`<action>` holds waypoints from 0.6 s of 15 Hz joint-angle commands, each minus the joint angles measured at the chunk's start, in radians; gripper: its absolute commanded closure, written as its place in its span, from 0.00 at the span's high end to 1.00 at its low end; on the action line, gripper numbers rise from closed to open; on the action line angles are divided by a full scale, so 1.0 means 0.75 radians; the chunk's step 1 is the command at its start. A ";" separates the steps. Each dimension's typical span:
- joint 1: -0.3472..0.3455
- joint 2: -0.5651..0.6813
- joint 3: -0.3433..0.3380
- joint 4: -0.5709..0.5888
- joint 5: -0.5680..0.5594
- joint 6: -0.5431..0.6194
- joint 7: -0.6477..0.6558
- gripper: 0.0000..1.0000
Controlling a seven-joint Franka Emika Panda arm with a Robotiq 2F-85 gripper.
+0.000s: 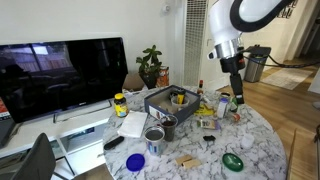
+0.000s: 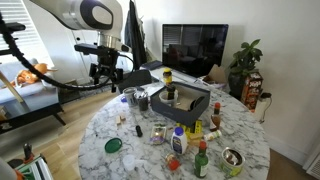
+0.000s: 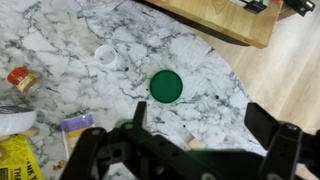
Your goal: Turn the toy car over
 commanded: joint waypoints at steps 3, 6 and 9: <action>-0.004 0.179 0.051 0.086 -0.080 -0.036 -0.041 1.00; -0.007 0.219 0.051 0.123 -0.103 -0.055 -0.061 1.00; -0.007 0.218 0.051 0.135 -0.106 -0.070 -0.065 1.00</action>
